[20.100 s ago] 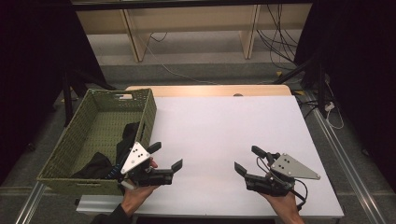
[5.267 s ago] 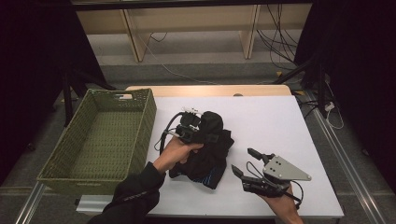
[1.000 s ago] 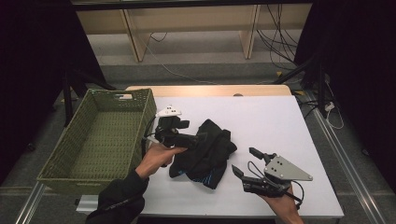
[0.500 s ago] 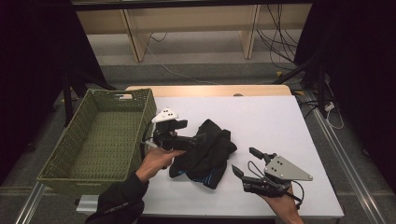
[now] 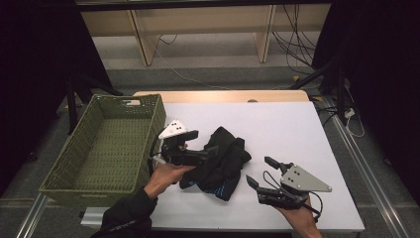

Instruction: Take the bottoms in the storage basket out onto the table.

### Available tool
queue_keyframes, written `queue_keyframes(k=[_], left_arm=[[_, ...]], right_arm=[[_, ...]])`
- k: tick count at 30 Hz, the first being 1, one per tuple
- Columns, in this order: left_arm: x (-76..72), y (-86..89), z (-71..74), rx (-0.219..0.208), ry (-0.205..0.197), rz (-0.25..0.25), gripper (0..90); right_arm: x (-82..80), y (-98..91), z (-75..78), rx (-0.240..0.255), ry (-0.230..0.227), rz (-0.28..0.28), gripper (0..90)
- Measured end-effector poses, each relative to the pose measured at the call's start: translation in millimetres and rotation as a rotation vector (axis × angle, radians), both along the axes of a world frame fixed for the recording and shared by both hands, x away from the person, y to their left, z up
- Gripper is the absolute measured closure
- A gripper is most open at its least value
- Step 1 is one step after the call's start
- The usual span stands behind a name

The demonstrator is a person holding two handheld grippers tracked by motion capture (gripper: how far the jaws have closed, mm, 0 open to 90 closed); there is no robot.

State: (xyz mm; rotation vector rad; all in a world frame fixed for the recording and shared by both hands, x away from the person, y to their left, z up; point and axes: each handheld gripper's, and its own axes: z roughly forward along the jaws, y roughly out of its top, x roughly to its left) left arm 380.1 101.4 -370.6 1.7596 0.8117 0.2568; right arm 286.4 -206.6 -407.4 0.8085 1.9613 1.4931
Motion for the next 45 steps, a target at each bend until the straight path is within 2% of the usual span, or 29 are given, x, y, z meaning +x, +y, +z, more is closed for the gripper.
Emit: queue_keyframes(k=[4, 12, 25, 31, 40, 45], left_arm=[[-3.5, 2.9, -2.2, -0.017, -0.013, 0.005, 8.1], [-10.2, 6.2, -7.5, -0.011, -0.029, 0.006, 8.1], [-18.0, 22.7, -12.3, -0.05, -0.069, 0.061, 7.5], [-21.9, 27.9, -17.1, -0.051, -0.068, 0.073, 7.1], [-27.8, 31.8, -20.7, -0.046, -0.089, 0.078, 6.6], [-30.1, 32.3, -24.9, -0.027, -0.093, 0.086, 6.4]], right_arm=[[-0.1, -0.1, 0.0, 0.001, 0.0, 0.0, 23.3], [-0.3, -0.3, 0.2, 0.001, 0.001, 0.0, 23.2], [-0.5, -0.1, 0.3, 0.0, 0.0, -0.001, 23.1], [-0.6, 0.2, 0.3, -0.001, 0.001, -0.001, 23.1], [-0.8, 0.3, 0.2, 0.001, 0.002, -0.001, 23.0], [-0.9, 0.4, 0.3, 0.0, 0.005, 0.0, 23.0]])
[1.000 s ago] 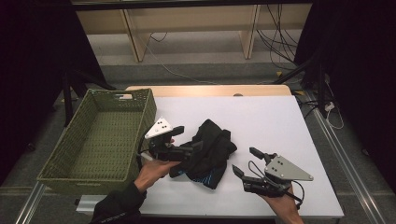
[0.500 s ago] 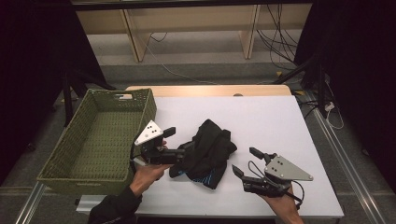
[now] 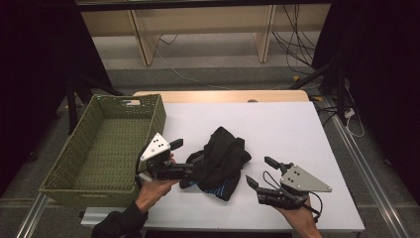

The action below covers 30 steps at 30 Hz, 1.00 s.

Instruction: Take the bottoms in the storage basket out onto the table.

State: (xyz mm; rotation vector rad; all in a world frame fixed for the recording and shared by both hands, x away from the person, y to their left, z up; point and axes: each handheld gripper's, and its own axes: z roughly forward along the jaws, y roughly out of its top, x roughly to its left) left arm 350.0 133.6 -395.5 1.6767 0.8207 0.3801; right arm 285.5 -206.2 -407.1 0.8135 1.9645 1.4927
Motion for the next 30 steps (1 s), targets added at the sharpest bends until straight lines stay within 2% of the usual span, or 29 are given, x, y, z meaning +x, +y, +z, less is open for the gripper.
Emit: queue_keyframes(k=[5, 10, 17, 30], left_arm=[[-3.9, 1.1, -3.0, 0.014, -0.009, 0.0, 5.4], [-6.7, 4.0, -5.0, 0.012, -0.011, 0.002, 3.8], [-11.4, 5.4, -8.9, 0.022, -0.008, -0.021, 2.1], [-20.0, 8.4, -14.1, 0.025, -0.025, -0.02, 1.9]], right_arm=[[0.4, -0.4, -0.1, 0.003, -0.005, -0.002, 23.0], [0.6, -0.5, -0.1, 0.005, -0.003, 0.0, 22.7], [1.1, -1.0, -0.3, 0.01, 0.001, -0.002, 22.3], [1.0, -1.0, -0.3, 0.008, 0.01, -0.004, 22.2]])
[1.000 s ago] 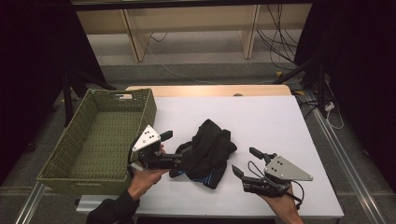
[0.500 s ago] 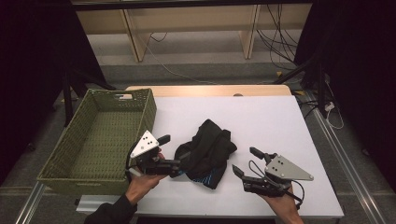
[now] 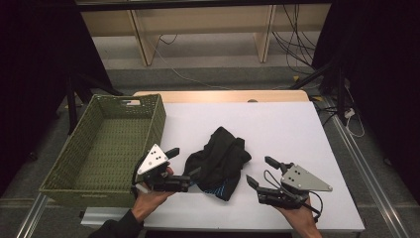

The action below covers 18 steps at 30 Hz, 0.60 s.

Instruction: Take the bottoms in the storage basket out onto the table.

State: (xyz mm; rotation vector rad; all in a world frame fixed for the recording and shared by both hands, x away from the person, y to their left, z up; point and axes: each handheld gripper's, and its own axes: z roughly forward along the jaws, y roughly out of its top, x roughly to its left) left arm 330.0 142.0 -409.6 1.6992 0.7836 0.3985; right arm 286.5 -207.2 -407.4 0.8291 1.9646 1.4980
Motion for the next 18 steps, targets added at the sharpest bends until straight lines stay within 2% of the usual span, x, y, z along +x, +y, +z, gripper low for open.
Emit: queue_keyframes(k=[3, 7, 18], left_arm=[[-1.6, 0.3, -2.2, -0.006, 0.004, -0.002, 1.9], [-2.6, -2.9, -6.2, 0.015, 0.012, -0.015, 1.2], [-1.5, -0.1, -4.8, -0.002, 0.007, 0.002, 0.4]], right_arm=[[0.5, 0.2, -0.3, 0.005, 0.0, 0.004, 21.6], [1.1, 0.1, -0.6, 0.005, 0.002, 0.005, 21.1], [1.2, 0.5, -0.8, 0.004, 0.006, 0.005, 20.8]])
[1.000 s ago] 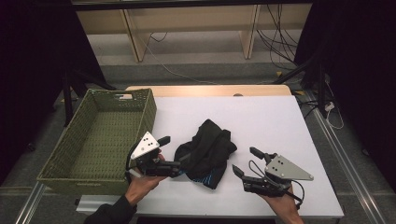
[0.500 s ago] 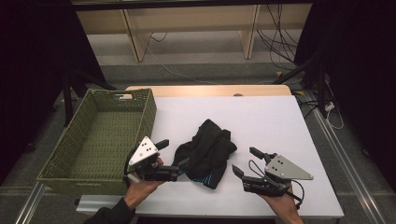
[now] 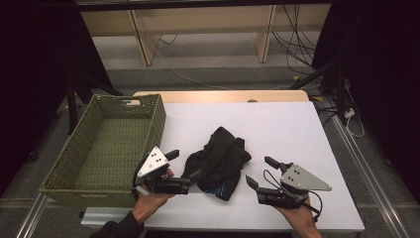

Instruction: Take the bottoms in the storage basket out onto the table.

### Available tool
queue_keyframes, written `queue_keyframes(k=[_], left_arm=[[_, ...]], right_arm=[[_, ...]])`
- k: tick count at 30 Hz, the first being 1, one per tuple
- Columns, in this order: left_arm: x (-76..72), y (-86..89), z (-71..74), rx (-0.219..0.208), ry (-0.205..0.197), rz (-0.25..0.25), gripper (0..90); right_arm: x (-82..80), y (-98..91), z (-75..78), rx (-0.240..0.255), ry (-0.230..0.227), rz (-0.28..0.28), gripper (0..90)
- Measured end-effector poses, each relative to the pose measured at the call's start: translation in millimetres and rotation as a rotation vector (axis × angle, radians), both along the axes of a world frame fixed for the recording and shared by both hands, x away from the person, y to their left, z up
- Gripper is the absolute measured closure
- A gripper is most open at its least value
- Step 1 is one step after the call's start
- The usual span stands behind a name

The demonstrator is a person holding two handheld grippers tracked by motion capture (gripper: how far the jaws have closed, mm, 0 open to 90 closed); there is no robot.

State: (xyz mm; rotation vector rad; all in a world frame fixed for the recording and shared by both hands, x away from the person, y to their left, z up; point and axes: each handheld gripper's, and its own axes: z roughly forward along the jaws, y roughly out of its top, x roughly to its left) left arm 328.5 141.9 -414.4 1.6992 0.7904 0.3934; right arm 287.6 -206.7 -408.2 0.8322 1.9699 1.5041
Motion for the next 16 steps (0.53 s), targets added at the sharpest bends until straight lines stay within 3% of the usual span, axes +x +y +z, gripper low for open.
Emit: queue_keyframes(k=[16], left_arm=[[0.0, -0.9, -0.2, 0.002, -0.004, -0.001, 0.0]], right_arm=[[0.2, 0.6, -0.4, 0.0, -0.001, 0.001, 20.6]])
